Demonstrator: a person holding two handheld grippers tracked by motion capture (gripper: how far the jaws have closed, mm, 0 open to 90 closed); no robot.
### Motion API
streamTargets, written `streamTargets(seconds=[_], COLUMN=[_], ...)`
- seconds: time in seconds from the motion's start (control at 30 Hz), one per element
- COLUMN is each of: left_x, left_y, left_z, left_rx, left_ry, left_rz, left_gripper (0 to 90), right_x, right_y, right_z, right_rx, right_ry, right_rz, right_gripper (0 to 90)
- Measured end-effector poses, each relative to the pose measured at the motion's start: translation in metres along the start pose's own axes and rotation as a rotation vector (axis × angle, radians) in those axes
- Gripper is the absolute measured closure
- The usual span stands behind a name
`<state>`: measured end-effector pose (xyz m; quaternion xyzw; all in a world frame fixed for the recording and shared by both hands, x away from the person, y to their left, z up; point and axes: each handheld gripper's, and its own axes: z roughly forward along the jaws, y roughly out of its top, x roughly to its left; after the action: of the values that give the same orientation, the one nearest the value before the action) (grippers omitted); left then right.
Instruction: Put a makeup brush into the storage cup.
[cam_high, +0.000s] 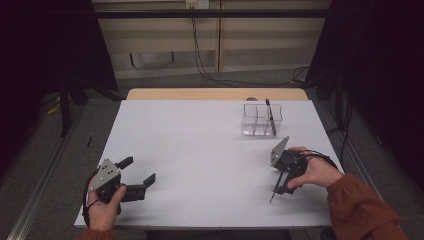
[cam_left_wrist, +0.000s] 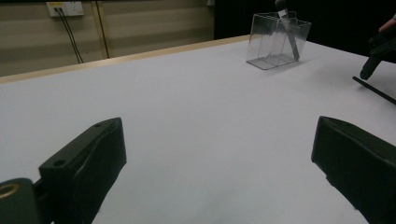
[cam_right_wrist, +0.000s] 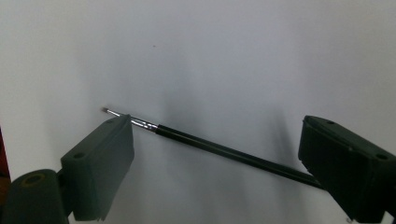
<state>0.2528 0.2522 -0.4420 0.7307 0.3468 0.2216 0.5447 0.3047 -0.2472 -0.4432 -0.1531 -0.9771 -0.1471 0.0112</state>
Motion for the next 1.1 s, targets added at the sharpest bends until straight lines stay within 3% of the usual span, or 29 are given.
streamTargets(seconds=[0.27,0.33,0.37,0.43,0.53,0.63,0.9,1.1], left_x=[0.0,0.0,0.0,0.0,0.001,0.0,0.002,0.001], left_y=[0.0,0.0,0.0,0.0,0.0,0.0,0.0,0.0], left_z=[0.0,0.0,0.0,0.0,0.0,0.0,0.0,0.0], left_rx=[0.003,0.003,0.004,0.004,0.003,0.003,0.001,0.001], left_ry=[0.0,0.0,-0.001,-0.001,0.001,0.0,-0.007,-0.01], left_rz=[0.006,0.003,0.004,0.004,-0.003,0.002,-0.003,0.002], left_gripper=[3.1,3.2,3.2,3.1,3.2,3.2,2.9,2.9], right_x=[0.003,0.005,0.004,0.006,0.008,0.008,0.003,0.004], right_y=[0.001,0.002,0.002,0.002,0.003,0.002,0.001,0.006], right_z=[0.008,0.01,0.012,0.016,0.017,0.016,0.013,0.012], right_rx=[0.036,0.068,0.074,0.109,0.117,0.111,0.081,0.113], right_ry=[-0.008,0.004,0.014,0.004,-0.005,-0.006,-0.017,-0.015], right_rz=[-0.039,-0.028,-0.052,-0.053,-0.073,-0.062,-0.049,-0.064], right_gripper=[6.8,7.8,7.9,6.8,8.5,9.8,22.1,30.8])
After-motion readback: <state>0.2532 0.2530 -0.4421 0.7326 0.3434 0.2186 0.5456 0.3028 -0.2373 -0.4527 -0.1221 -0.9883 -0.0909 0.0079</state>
